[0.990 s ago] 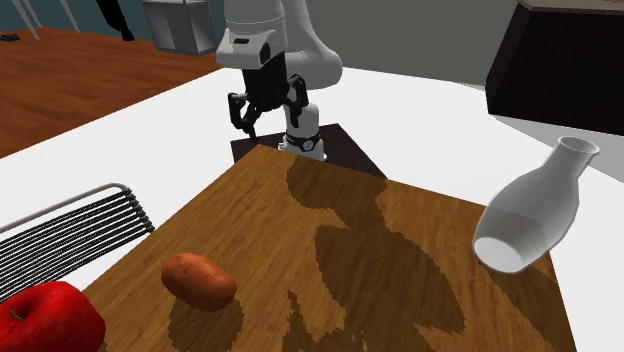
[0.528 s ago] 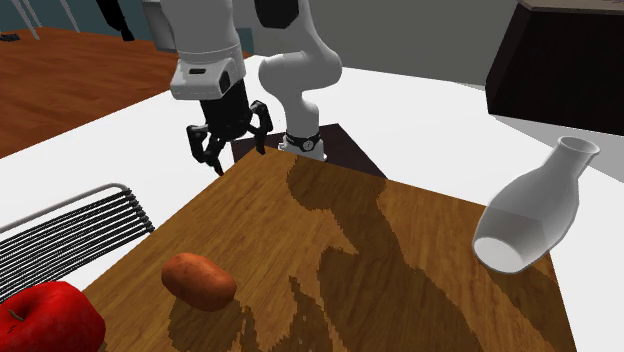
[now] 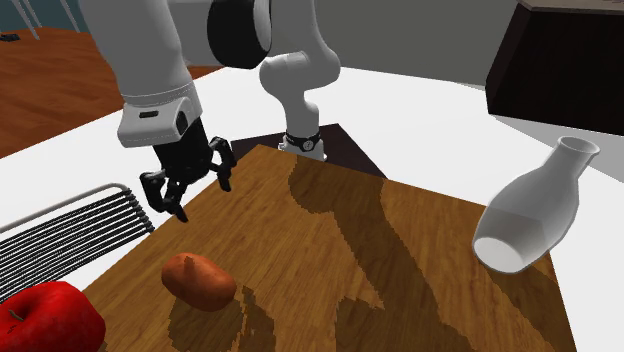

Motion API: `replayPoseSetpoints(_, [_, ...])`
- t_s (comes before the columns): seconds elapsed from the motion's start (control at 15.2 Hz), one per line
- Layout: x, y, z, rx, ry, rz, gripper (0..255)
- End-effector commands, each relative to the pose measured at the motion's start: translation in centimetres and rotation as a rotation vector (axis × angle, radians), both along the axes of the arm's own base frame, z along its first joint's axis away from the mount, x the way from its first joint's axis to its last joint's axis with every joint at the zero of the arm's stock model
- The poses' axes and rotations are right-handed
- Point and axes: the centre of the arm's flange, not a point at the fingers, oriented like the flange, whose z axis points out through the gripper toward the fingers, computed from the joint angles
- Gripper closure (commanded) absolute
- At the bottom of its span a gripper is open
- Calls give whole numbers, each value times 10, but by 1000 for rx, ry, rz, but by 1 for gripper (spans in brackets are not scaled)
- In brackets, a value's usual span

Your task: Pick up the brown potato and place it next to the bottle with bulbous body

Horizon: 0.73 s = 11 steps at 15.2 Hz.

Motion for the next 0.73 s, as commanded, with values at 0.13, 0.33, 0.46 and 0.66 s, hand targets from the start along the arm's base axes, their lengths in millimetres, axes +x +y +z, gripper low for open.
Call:
replayPoseSetpoints(0.13, [36, -34, -12, -11, -48, 115, 0])
replayPoseSetpoints(0.33, [61, -57, -21, -16, -81, 193, 0])
replayPoseSetpoints(0.46, [63, -56, -32, -16, -81, 193, 0])
replayPoseSetpoints(0.66, [65, -56, -47, -16, -81, 193, 0])
